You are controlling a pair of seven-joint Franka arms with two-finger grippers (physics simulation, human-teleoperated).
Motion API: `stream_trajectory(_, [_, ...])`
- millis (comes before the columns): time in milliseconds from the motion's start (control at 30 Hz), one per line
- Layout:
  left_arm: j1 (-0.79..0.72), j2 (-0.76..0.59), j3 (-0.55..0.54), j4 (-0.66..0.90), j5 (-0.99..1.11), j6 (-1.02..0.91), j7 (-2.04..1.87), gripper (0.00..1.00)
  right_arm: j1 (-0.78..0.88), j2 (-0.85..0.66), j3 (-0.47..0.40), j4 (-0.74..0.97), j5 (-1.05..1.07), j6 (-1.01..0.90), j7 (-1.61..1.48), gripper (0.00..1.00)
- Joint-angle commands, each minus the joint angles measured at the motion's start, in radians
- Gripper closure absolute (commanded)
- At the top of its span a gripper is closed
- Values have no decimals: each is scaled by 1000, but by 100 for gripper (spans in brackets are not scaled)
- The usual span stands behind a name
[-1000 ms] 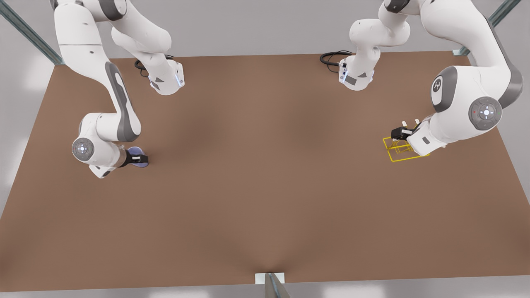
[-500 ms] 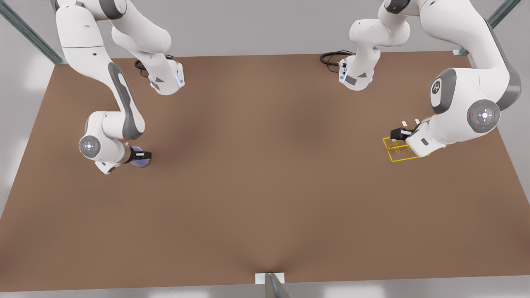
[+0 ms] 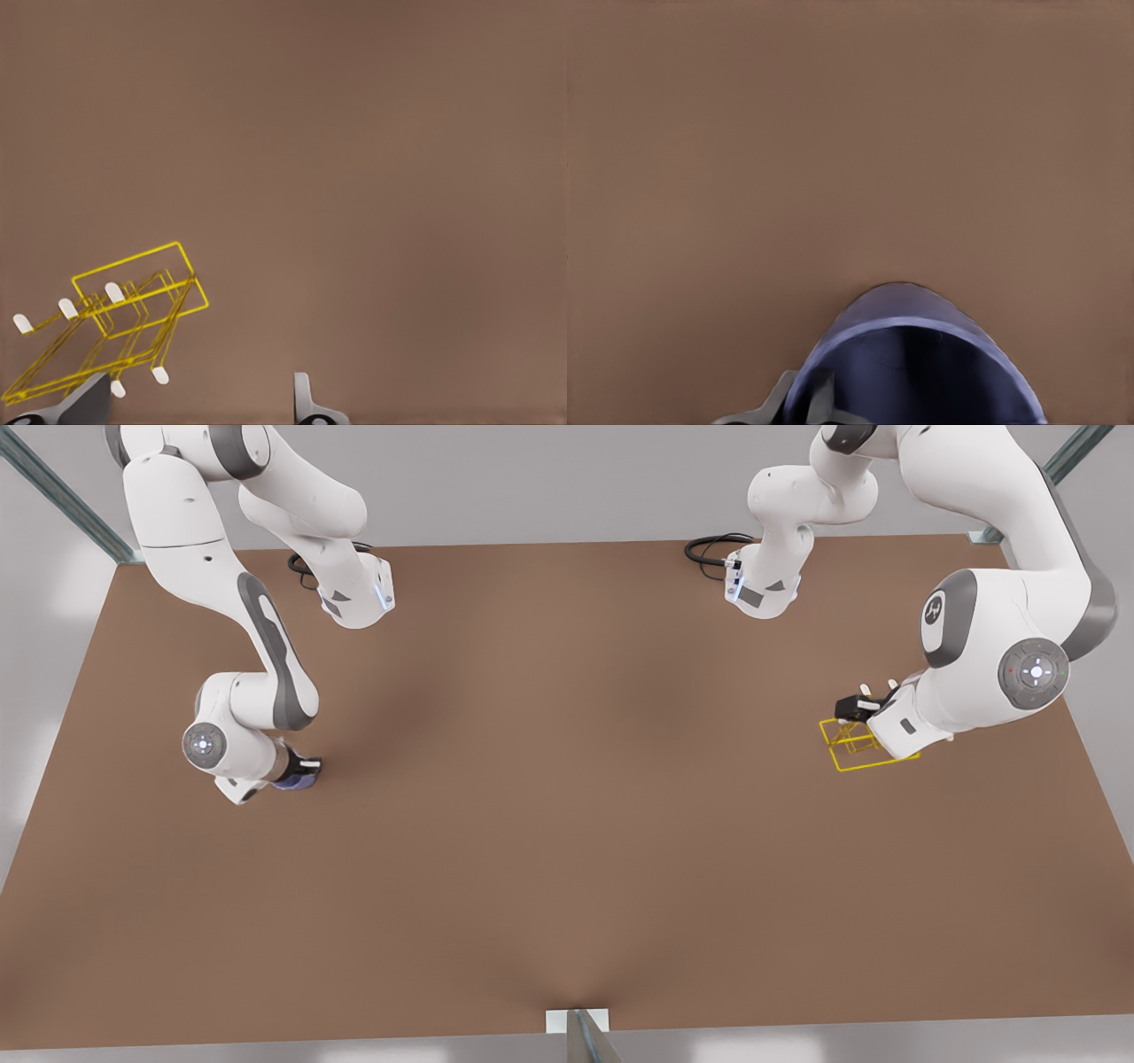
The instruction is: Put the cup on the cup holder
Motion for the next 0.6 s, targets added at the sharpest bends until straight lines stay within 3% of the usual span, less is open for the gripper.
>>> stream_trajectory(0, [0, -1, 0, 0, 1, -22, 9, 0, 0, -4, 1, 2, -16, 28, 13, 79])
stream_trajectory(333, [0, -1, 0, 3, 1, -37, 9, 0, -5, -19, 2, 22, -16, -33, 12, 79])
stream_trajectory(467, [0, -7, 0, 4, 1, -46, 1, 0, 1, -50, 7, 116, 1, -206, 16, 79])
stream_trajectory(567, [0, -9, 0, 4, -1, -51, 1, 0, 3, -41, 93, 202, 110, -288, 119, 79])
